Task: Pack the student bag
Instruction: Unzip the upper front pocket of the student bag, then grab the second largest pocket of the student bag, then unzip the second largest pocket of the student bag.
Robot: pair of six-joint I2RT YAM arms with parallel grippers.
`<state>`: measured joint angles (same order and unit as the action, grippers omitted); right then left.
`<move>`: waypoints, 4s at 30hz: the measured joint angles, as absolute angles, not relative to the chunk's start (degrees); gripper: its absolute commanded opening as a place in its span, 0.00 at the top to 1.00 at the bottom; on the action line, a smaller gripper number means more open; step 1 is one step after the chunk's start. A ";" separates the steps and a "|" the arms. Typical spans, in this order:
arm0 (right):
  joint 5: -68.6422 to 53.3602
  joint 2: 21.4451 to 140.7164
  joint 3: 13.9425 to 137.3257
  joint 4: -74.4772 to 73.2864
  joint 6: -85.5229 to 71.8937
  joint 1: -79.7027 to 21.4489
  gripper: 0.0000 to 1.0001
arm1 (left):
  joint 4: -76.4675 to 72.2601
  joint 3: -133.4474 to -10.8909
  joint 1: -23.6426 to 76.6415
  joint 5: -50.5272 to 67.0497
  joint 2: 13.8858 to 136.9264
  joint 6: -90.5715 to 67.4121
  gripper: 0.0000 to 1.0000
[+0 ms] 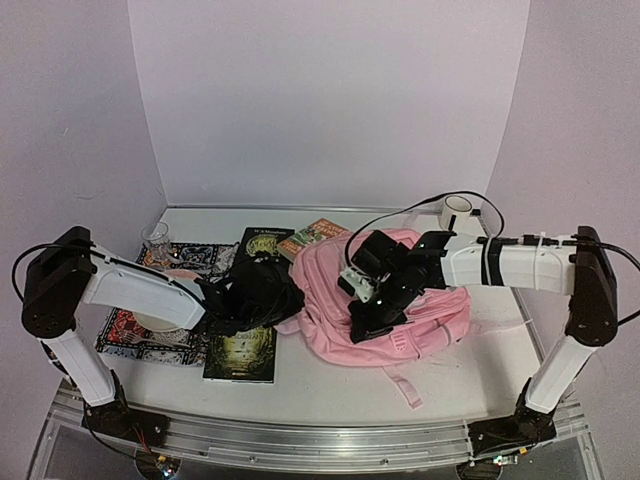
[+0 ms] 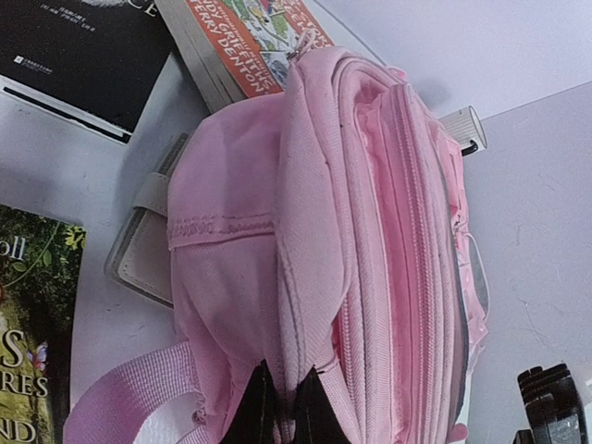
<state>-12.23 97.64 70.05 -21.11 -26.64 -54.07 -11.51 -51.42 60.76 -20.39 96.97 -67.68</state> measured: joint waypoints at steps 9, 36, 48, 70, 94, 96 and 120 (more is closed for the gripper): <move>-11.47 98.41 71.40 -22.74 -28.96 -54.25 0.89 | -13.81 -51.33 63.50 -23.24 97.95 -67.66 1.00; -1.34 88.48 63.42 -10.93 -31.06 -54.74 0.45 | -14.64 -43.67 69.78 -33.18 91.30 -52.07 0.40; 4.50 80.31 54.91 -8.31 -29.81 -48.72 0.35 | -2.65 -47.74 70.84 -32.80 86.81 -49.26 0.34; 3.54 79.13 42.62 7.38 -37.74 -39.88 0.29 | 5.88 -74.76 77.76 -23.15 115.29 -49.96 0.51; -6.04 82.47 37.91 14.76 -40.50 -39.88 0.20 | 13.51 -81.65 77.36 -25.90 123.52 -53.93 1.00; -6.85 82.56 37.61 15.48 -40.91 -39.88 0.21 | 12.54 -80.52 77.23 -24.97 122.62 -53.92 1.00; -11.53 85.22 34.65 22.45 -46.43 -39.60 1.00 | -1.25 -64.78 75.77 -16.35 110.16 -52.86 1.00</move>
<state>-11.53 85.22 34.65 22.45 -46.43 -39.60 -1.25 -64.78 75.77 -16.35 110.16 -52.86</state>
